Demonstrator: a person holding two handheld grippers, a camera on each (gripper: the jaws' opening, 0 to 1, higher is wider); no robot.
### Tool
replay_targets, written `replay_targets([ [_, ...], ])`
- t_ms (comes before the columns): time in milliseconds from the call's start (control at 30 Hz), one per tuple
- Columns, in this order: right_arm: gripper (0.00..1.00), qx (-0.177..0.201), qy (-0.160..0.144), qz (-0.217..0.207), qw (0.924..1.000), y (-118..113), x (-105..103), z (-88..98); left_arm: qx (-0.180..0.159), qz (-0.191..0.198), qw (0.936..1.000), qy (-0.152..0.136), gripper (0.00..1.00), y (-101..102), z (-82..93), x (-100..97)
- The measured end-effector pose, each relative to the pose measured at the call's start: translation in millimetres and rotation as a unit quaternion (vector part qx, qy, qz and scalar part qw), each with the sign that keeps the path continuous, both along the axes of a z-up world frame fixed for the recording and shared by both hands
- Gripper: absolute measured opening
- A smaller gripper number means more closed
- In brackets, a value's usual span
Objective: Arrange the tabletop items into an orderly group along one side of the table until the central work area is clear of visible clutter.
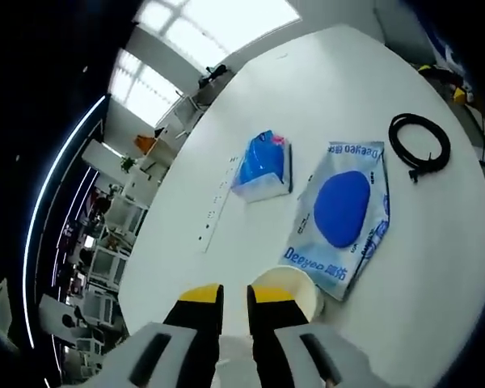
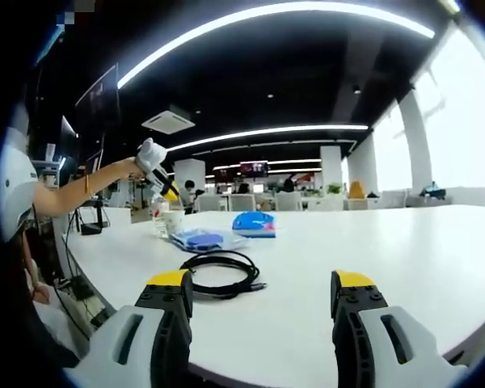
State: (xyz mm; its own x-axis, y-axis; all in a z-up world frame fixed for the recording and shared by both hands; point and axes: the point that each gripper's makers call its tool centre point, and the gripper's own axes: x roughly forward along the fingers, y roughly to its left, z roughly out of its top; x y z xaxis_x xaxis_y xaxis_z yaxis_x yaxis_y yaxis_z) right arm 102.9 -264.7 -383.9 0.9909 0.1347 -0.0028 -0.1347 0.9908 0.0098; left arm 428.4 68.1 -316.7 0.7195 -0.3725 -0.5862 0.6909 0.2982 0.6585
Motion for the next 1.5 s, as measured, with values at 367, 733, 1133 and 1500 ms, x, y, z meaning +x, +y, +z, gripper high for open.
replay_targets([
  [367,0.67,-0.010,0.000,0.012,0.9999,9,1,5.8,0.030,-0.011,0.9979,-0.056,0.11,1,2.9,-16.4],
  [733,0.67,-0.024,0.000,0.020,0.9995,16,2,8.3,-0.016,-0.024,0.9963,-0.081,0.12,-8,15.7,-32.5],
  [1133,0.66,-0.045,-0.008,0.045,0.9979,29,16,15.5,-0.025,-0.046,0.9940,-0.096,0.13,-13,17.9,-62.1],
  [1500,0.66,-0.078,-0.007,0.077,0.9940,45,29,20.1,-0.023,-0.062,0.9930,-0.098,0.17,-14,6.0,-82.9],
])
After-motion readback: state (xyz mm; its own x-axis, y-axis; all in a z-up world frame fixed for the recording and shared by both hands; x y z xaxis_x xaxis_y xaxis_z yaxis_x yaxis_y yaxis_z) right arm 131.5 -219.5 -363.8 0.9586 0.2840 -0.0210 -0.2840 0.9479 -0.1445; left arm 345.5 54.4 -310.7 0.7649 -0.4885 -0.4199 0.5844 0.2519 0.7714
